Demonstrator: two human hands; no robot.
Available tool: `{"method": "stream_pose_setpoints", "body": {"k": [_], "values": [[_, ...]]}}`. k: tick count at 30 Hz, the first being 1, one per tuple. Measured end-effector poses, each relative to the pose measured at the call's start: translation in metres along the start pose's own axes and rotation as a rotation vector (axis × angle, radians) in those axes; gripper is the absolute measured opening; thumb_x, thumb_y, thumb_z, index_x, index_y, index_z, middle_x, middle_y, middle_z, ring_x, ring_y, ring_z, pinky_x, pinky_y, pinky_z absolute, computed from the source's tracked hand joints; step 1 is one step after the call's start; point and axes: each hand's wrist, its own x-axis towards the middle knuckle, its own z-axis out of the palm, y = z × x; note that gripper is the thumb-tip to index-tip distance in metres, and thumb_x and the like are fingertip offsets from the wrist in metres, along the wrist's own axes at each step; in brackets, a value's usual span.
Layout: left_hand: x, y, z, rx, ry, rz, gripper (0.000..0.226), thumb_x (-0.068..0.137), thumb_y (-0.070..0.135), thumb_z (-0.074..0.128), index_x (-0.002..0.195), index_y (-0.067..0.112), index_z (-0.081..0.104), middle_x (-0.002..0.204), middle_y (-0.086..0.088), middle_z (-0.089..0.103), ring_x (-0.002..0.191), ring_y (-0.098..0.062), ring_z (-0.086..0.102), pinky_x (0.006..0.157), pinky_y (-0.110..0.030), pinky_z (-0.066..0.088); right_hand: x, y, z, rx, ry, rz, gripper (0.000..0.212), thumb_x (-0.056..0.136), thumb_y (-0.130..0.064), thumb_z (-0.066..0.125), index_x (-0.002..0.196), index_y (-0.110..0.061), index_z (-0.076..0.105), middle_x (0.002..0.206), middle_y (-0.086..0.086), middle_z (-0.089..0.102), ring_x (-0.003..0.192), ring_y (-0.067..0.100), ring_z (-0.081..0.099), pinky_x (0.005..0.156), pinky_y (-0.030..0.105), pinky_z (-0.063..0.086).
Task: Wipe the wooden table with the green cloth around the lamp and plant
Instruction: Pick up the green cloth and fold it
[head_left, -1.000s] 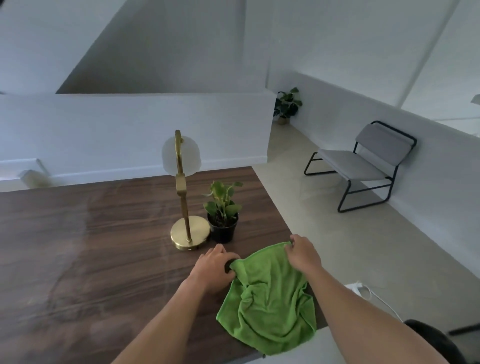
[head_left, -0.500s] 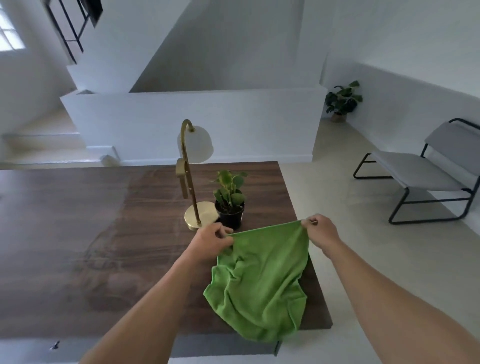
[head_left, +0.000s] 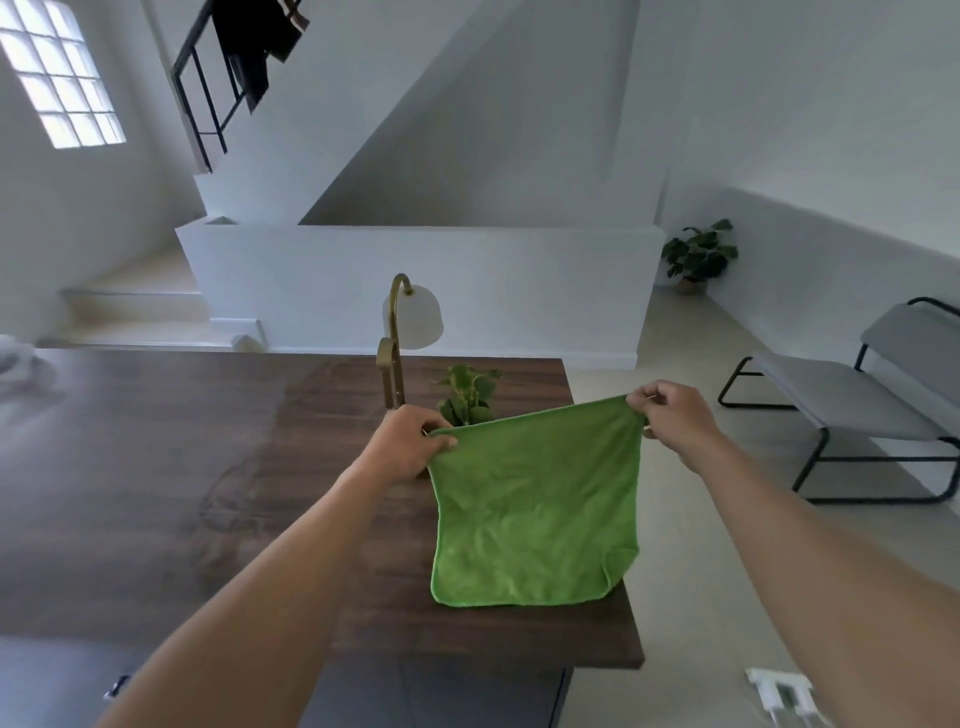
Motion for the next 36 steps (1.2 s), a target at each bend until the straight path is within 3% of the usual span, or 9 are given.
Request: {"method": "stream_pose_setpoints", "body": {"k": [4,9,13,16,19,22,26,30,36], "values": [[-0.006,0.015,-0.014,0.035,0.045,-0.002,0.006,0.087,0.018,0.07,0.084,0.017,0.075,0.08,0.004,0.071,0.08,-0.012,0.064,0.073,-0.024,0.043,-0.003,-0.015,-0.008,0.025,0.005,-0.026,0.009,0.09,-0.015,0.068,0.083,-0.02,0.065,0.096,0.01,0.068,0.082,0.023,0.063,0.073,0.038,0.057],[-0.011,0.043,-0.04,-0.008,0.144,-0.011,0.019,0.089,0.026,0.068,0.071,0.019,0.066,0.066,0.003,0.061,0.061,-0.01,0.052,0.061,-0.025,0.041,-0.008,-0.044,-0.021,0.069,0.04,-0.053,0.011,0.091,-0.016,0.067,0.081,-0.019,0.064,0.093,0.008,0.069,0.085,0.024,0.066,0.069,0.033,0.056],[-0.014,0.066,-0.054,-0.218,0.224,-0.083,0.021,0.089,0.031,0.069,0.081,0.011,0.069,0.069,0.002,0.064,0.059,-0.007,0.057,0.05,-0.013,0.04,-0.018,-0.065,-0.03,0.126,0.083,-0.051,0.012,0.088,-0.015,0.071,0.078,-0.015,0.063,0.086,0.008,0.069,0.075,0.021,0.067,0.066,0.033,0.057],[-0.011,0.086,-0.055,-0.388,0.211,-0.232,0.023,0.089,0.029,0.067,0.085,0.007,0.067,0.058,-0.003,0.064,0.044,-0.008,0.055,0.042,-0.015,0.044,-0.027,-0.079,-0.029,0.173,0.05,-0.015,0.013,0.088,-0.013,0.071,0.08,-0.009,0.062,0.085,0.011,0.069,0.069,0.02,0.067,0.059,0.029,0.058],[-0.009,0.113,-0.046,-0.569,0.128,-0.313,0.019,0.091,0.02,0.066,0.085,0.003,0.063,0.049,-0.008,0.062,0.039,-0.013,0.053,0.047,-0.022,0.05,-0.035,-0.092,-0.019,0.242,-0.025,0.0,0.012,0.086,-0.013,0.073,0.083,-0.006,0.063,0.085,0.014,0.071,0.07,0.022,0.069,0.062,0.031,0.057],[-0.008,0.141,-0.03,-0.668,0.043,-0.285,0.02,0.091,0.013,0.064,0.077,0.0,0.061,0.054,-0.013,0.065,0.047,-0.02,0.058,0.061,-0.029,0.055,-0.045,-0.105,-0.007,0.296,-0.103,-0.02,0.013,0.086,-0.014,0.073,0.089,-0.005,0.065,0.086,0.014,0.073,0.073,0.023,0.071,0.064,0.03,0.058],[-0.009,0.166,-0.013,-0.762,0.033,-0.294,0.018,0.09,0.012,0.063,0.084,-0.004,0.065,0.066,-0.018,0.069,0.047,-0.019,0.063,0.045,-0.025,0.052,-0.057,-0.118,0.006,0.372,-0.146,-0.073,0.009,0.087,-0.011,0.071,0.086,-0.004,0.066,0.083,0.016,0.071,0.063,0.021,0.07,0.059,0.028,0.058],[-0.009,0.178,-0.002,-0.861,0.056,-0.331,0.016,0.089,0.012,0.065,0.083,-0.003,0.063,0.063,-0.015,0.069,0.051,-0.019,0.067,0.052,-0.027,0.057,-0.063,-0.118,0.013,0.335,-0.149,-0.132,0.01,0.085,-0.013,0.073,0.084,-0.004,0.07,0.089,0.019,0.073,0.075,0.028,0.07,0.074,0.04,0.061],[-0.014,0.182,0.006,-0.896,0.033,-0.348,0.016,0.09,0.01,0.064,0.087,-0.005,0.063,0.067,-0.017,0.069,0.052,-0.02,0.067,0.052,-0.028,0.059,-0.069,-0.105,0.014,0.296,-0.169,-0.189,0.008,0.084,-0.02,0.075,0.084,-0.012,0.076,0.086,0.01,0.076,0.079,0.022,0.071,0.08,0.04,0.06]]}}
